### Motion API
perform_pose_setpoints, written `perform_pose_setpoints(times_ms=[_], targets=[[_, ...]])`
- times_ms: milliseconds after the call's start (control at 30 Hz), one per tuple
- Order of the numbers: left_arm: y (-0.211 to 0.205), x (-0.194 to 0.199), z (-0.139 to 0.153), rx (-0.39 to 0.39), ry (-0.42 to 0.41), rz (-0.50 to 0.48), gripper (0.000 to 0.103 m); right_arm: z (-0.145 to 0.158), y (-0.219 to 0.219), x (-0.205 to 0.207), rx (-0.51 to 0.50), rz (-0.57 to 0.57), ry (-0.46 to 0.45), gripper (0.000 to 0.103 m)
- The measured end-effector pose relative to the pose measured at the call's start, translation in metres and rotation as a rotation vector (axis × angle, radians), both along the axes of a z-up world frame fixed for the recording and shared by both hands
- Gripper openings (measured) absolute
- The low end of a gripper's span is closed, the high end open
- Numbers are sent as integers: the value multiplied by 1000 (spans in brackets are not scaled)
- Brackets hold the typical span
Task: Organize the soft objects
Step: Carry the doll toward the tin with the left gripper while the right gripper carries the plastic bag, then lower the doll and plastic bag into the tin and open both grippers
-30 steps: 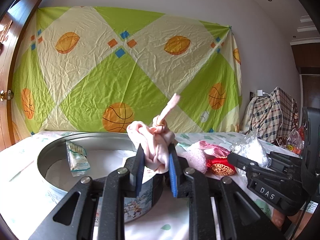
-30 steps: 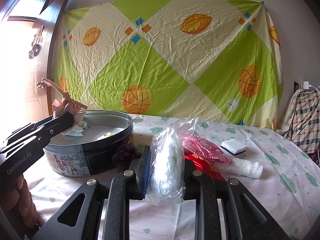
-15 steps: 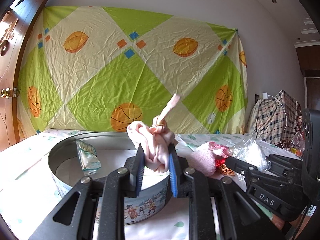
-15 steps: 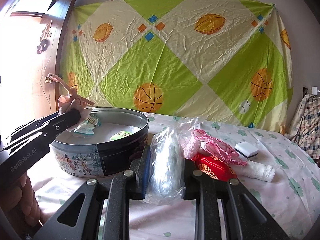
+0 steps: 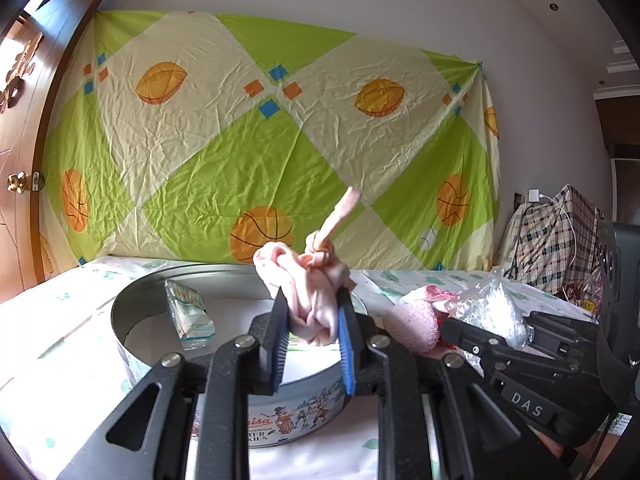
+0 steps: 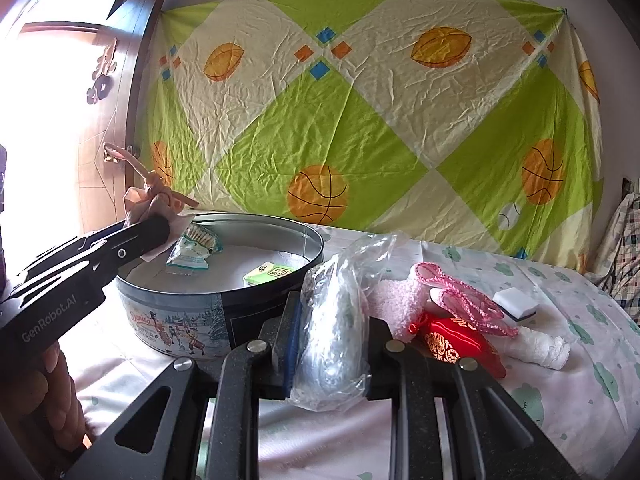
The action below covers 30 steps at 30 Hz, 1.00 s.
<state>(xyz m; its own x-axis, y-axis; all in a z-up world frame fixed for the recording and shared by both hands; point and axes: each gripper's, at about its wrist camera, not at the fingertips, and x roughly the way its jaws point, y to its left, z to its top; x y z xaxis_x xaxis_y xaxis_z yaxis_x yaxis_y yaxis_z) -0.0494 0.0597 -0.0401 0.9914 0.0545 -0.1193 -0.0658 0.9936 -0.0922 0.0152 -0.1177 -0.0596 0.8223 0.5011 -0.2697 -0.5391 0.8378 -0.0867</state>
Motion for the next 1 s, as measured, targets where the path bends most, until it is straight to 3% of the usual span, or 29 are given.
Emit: perform_pose_setpoints(times_ms=[333, 733, 1000], targets=[[10, -5, 10, -27, 11, -15, 20, 10, 1, 4, 24, 20, 10, 25], [20, -2, 36, 9, 27, -18, 20, 43, 25, 20, 25, 94, 21, 25], [46, 52, 45, 23, 208, -10, 20, 56, 76, 70, -30, 155, 127, 25]])
